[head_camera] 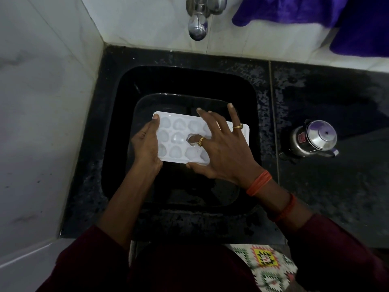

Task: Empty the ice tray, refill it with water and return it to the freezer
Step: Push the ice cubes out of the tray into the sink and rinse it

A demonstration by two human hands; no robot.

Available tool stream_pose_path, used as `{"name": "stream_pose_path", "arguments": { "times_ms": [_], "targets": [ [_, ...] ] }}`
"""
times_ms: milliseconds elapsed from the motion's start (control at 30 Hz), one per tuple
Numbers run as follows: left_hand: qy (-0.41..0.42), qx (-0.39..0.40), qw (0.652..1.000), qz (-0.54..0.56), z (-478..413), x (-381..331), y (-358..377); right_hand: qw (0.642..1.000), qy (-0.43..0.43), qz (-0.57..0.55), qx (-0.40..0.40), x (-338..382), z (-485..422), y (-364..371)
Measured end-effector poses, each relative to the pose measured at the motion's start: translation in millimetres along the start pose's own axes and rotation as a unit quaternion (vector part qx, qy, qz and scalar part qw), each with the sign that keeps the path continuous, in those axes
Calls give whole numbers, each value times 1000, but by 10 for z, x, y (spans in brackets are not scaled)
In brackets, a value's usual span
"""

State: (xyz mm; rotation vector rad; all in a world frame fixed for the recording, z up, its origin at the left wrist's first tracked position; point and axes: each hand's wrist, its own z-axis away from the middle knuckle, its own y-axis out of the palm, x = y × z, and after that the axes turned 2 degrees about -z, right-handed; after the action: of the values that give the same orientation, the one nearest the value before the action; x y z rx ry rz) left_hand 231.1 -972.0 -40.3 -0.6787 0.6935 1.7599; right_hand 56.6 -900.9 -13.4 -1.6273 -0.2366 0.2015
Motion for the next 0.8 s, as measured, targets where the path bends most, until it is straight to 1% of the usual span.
{"name": "stream_pose_path", "arguments": {
  "times_ms": [133, 267, 533, 700, 800],
  "targets": [
    [-1, 2, 1000, -2, -6, 3, 3, 1000, 12, -4, -12, -3, 33, 17],
    [-9, 2, 1000, -2, -7, 11, 20, 999, -1, -25, -29, -7, 47, 12],
    [-19, 1, 1000, -1, 8, 5, 53, 1000, 7, 15, 2, -53, 44, -36],
    [-17, 1, 1000, -2, 27, -19, 53, 999, 2, -16, -39, -22, 55, -22],
    [-20, 0, 1000, 2, 40, -15, 47, 999, -15, -17, -40, -18, 36, -24]
  ]
}}
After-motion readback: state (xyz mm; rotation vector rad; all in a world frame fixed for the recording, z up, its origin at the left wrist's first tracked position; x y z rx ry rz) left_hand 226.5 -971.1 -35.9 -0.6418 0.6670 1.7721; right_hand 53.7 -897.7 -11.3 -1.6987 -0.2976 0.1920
